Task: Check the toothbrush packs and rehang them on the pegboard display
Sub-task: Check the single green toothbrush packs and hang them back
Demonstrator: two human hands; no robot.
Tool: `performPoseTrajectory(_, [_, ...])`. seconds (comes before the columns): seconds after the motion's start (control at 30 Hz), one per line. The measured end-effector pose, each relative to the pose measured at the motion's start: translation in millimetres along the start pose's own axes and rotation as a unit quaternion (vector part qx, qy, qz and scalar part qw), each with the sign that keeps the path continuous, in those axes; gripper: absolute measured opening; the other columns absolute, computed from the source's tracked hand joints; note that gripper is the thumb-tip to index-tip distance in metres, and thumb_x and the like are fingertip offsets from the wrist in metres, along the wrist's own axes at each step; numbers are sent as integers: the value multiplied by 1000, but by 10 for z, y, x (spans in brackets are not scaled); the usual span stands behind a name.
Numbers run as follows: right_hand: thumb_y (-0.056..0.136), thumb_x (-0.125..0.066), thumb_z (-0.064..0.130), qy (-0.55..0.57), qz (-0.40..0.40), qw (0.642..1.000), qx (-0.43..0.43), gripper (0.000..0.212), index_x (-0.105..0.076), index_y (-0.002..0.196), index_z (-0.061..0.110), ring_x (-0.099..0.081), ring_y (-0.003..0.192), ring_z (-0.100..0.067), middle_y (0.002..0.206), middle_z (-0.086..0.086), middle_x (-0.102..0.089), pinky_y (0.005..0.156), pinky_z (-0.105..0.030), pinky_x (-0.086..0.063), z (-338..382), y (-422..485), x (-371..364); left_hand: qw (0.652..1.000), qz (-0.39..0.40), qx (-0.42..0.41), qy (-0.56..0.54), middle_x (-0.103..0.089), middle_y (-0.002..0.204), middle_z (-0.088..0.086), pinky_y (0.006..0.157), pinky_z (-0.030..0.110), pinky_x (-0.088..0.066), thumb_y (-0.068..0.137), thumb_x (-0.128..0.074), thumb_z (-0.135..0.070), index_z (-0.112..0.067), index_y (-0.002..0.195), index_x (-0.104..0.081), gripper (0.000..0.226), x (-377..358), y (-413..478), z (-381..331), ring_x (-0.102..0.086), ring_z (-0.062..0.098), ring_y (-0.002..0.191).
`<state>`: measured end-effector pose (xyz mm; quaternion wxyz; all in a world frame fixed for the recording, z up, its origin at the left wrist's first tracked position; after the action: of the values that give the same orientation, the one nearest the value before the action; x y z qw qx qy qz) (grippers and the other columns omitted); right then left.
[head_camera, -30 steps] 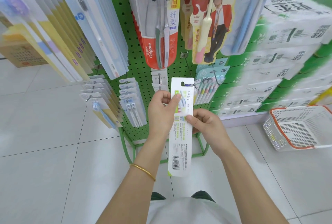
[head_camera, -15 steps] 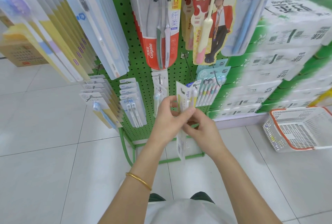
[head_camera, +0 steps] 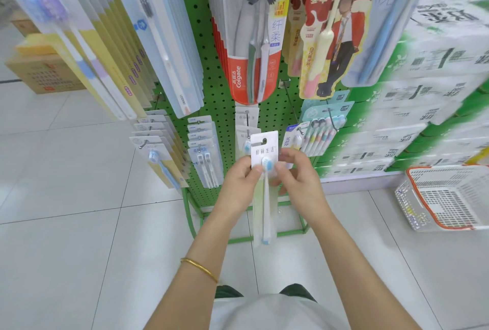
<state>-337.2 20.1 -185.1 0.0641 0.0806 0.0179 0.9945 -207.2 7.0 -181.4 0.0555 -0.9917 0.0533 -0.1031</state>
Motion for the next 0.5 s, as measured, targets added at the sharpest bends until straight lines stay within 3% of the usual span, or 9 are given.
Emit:
performPoseTrajectory(0.1, [96,-49,9,-25,16,1000,1,12,-56,99,18,-54,51,-4,78,7,-61,49,-14,-40,23,167,-42,1000,-9,13,3,-61,91,-12,72,6,-40,99,-43,-8,-17,104,-60,19,34,37,44,-54,0,84])
performPoseTrajectory(0.2, [95,-52,10,-62,17,998,-20,4,-54,91,9,-49,46,-4,62,-2,-57,48,-16,-38,-30,318,-120,999,-12,31,20,-61,94,-2,71,14,-40,100,-43,-11,-13,105,-60,18,60,91,99,-52,8,83])
performPoseTrajectory(0.3, [94,-53,11,-71,1,997,-38,7,-53,90,5,-48,51,-11,63,-4,-54,52,-23,-39,-107,439,-188,998,-33,48,38,-62,104,4,71,19,-40,98,-44,-12,-12,112,-59,20,99,148,146,-54,10,84])
performPoseTrajectory(0.4, [94,-52,11,-76,-20,996,-46,13,-49,82,12,-46,58,-16,65,-3,-51,58,-26,-39,-200,529,-240,996,-56,57,30,-59,113,-5,74,6,-39,96,-46,-6,-14,118,-53,25,151,168,166,-54,-1,94])
performPoseTrajectory(0.5, [94,-51,10,-75,-30,995,-54,13,-48,82,13,-48,62,-19,67,-4,-52,62,-27,-40,-276,592,-304,995,-67,67,30,-57,118,-3,83,11,-41,95,-47,-4,-11,124,-52,30,195,162,185,-53,6,105])
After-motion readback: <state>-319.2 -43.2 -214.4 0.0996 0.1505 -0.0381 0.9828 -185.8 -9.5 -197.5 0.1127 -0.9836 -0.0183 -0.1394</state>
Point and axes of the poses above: each hand's wrist, its own y-axis towards the middle knuckle, its own x-axis out of the back of the hand, z = x × y, the point moved 5 cm from there along y, towards the middle knuckle
